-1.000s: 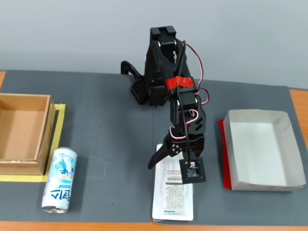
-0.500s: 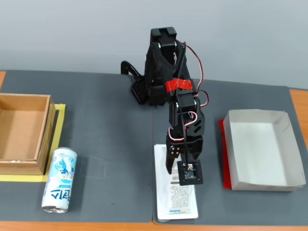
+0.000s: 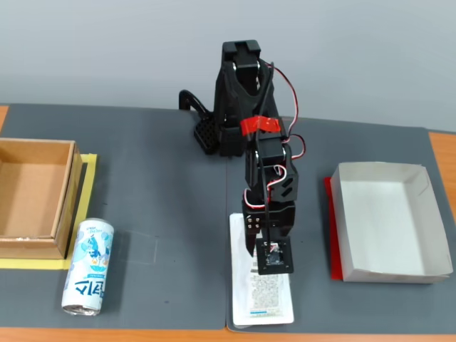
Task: Pick the sandwich and put it in the gray box
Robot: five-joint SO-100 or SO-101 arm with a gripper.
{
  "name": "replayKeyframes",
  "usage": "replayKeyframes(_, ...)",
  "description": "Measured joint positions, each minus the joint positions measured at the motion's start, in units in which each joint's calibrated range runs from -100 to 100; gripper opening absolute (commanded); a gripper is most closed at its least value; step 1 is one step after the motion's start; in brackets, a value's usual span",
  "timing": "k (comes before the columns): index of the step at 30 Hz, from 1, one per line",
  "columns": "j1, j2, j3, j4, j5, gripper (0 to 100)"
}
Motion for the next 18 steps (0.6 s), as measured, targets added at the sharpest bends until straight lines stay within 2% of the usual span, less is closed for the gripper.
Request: replayKeyframes(18,-2.65,-15.72,0.63,0.0,0.0,2)
